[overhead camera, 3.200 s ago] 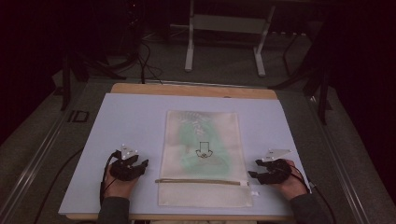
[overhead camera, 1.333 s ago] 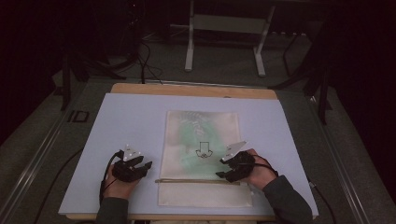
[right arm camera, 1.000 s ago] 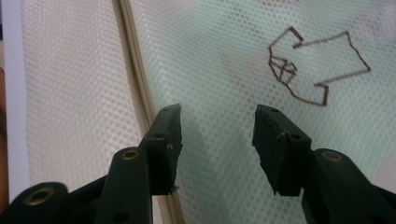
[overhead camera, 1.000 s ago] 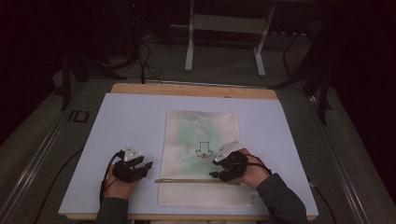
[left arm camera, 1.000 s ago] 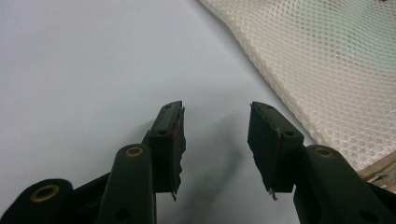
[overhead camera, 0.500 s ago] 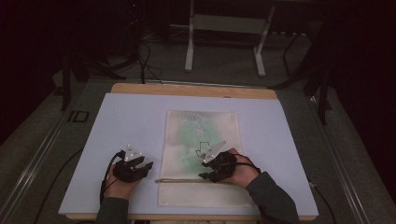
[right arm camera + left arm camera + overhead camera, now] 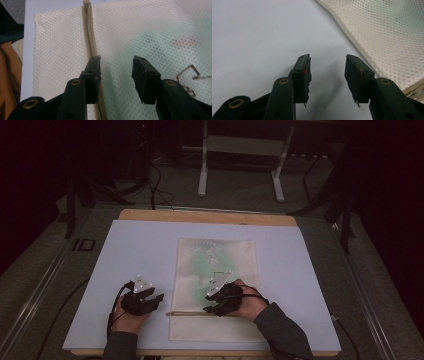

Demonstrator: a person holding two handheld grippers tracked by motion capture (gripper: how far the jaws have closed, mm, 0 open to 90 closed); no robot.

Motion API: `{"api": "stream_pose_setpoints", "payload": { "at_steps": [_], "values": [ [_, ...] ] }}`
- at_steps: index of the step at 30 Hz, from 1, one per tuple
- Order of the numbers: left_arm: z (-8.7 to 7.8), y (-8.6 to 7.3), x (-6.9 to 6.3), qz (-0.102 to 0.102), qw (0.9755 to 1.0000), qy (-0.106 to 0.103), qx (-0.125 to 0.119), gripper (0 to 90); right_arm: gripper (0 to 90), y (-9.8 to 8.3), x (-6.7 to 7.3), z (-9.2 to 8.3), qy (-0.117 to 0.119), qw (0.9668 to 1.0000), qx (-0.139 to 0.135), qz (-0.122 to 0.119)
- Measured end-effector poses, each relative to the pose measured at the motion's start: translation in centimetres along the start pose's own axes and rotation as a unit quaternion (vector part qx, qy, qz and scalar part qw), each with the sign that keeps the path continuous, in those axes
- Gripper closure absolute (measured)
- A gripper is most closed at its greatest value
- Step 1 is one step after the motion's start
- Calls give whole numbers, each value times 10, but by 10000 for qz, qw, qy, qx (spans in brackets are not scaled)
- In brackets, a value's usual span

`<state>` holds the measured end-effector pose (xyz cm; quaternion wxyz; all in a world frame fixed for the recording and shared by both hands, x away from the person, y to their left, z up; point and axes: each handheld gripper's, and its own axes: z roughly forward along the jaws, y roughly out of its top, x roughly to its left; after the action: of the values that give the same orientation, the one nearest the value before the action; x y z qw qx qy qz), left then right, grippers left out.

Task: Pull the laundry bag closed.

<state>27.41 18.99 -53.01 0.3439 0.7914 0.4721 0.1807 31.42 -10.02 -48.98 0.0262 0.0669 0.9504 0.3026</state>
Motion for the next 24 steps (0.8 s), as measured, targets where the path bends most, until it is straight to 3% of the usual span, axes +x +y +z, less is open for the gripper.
{"api": "stream_pose_setpoints", "payload": {
  "at_steps": [24],
  "values": [
    [0,0,0,18,10000,-25,2,549,601,26,7,20,184,9996,14,-209]
  ]
}}
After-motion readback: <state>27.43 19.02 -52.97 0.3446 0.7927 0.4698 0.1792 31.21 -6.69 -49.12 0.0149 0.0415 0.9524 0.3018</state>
